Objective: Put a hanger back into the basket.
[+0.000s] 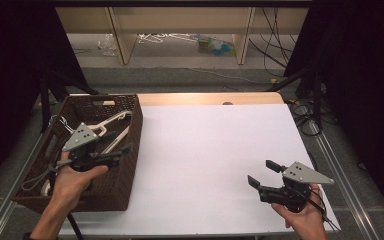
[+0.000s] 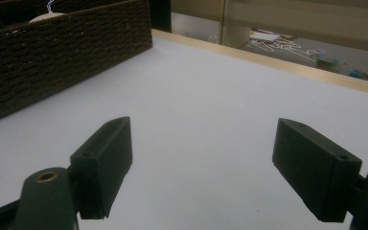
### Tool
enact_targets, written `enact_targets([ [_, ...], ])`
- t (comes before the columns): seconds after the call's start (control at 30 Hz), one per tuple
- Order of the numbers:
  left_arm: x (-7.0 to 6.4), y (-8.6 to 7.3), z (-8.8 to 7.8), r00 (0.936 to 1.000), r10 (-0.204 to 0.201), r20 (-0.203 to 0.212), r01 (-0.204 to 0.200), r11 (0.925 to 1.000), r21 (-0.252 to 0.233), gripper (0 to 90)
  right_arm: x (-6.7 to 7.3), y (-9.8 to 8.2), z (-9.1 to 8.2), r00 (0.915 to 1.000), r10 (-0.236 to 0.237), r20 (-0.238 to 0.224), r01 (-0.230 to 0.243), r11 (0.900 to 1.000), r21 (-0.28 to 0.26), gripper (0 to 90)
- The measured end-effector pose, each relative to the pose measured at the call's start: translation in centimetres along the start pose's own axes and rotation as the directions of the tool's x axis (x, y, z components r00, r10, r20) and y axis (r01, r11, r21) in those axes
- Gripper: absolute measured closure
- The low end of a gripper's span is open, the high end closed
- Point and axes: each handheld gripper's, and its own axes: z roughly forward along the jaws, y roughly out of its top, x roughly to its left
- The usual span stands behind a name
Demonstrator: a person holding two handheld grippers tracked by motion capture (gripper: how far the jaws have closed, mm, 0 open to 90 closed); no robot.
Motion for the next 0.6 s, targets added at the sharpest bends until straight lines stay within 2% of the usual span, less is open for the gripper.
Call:
enact_targets([
  [0.2, -2.2, -0.1, 0.9, 0.9988, 0.034, 0.036, -0.033, 0.9993, -0.014, 26.3, 0.0, -0.1, 0.1, 1.0000, 0.002, -0.002, -0.002, 1.000, -0.015, 22.5],
  [0.37, -3.4, -0.5, 1.2, 0.9978, 0.026, 0.061, -0.025, 0.9996, -0.013, 23.3, 0.0, -0.2, 0.1, 1.0000, 0.004, -0.004, -0.004, 1.000, -0.024, 21.1],
  [0.43, -4.2, -0.8, 1.5, 0.9960, 0.027, 0.086, -0.025, 0.9994, -0.022, 20.3, -0.1, -0.3, 0.1, 1.0000, 0.004, -0.002, -0.004, 0.999, -0.034, 17.6],
  [0.5, -4.4, -0.9, 1.5, 0.9954, 0.028, 0.092, -0.026, 0.9994, -0.023, 20.2, -0.1, -0.2, 0.0, 1.0000, 0.004, 0.001, -0.003, 1.000, -0.019, 16.6],
  [0.6, -5.2, -1.4, 1.9, 0.9935, 0.030, 0.110, -0.027, 0.9992, -0.031, 17.4, -0.1, -0.4, 0.0, 0.9999, -0.004, -0.012, 0.004, 1.000, -0.029, 16.1],
])
